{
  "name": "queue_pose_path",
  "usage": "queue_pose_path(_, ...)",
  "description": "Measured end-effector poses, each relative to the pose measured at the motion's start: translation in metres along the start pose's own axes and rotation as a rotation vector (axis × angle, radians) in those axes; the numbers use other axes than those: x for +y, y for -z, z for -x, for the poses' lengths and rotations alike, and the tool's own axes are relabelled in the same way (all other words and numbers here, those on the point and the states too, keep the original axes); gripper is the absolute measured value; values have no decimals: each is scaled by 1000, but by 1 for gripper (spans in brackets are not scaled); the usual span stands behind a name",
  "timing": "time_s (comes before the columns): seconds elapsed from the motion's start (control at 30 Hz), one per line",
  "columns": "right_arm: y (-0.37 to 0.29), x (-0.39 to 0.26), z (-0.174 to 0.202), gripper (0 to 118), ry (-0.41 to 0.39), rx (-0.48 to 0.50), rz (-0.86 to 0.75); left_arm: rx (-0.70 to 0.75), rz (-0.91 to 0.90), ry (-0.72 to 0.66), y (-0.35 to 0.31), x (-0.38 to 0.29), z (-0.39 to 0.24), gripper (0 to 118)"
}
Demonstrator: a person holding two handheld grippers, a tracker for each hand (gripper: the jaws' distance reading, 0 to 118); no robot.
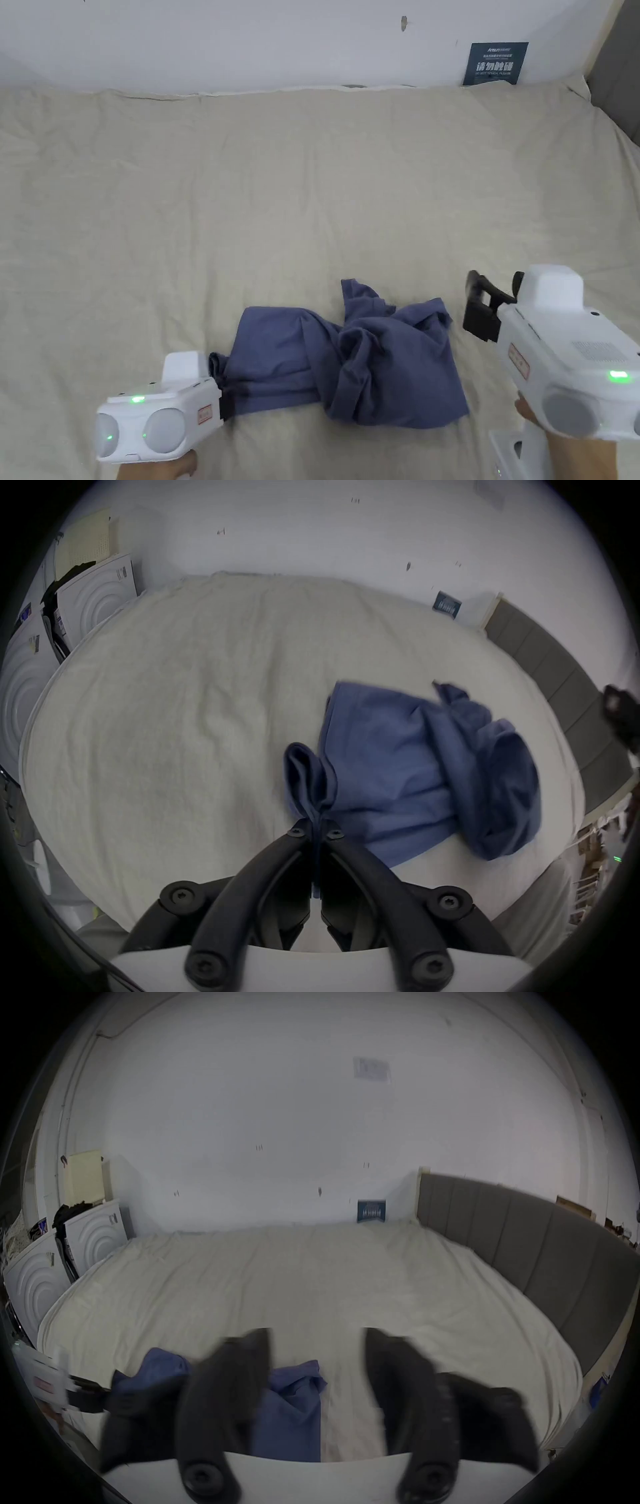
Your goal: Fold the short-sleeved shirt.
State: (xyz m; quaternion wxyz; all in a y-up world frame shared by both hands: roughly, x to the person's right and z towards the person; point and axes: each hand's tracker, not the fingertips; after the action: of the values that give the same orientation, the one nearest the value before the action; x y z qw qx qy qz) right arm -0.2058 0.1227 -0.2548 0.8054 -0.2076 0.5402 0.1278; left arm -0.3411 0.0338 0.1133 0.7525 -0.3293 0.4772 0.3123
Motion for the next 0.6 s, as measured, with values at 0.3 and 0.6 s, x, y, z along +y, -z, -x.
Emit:
queue_pose_path(0.3, 147, -29, -11, 103, 50, -4, 367, -107, -106, 11, -12, 15, 7, 4)
queue_pose_path(0.6, 169, -55, 15, 16, -20, 75, 492, -113, -89, 47, 0, 14, 8, 4)
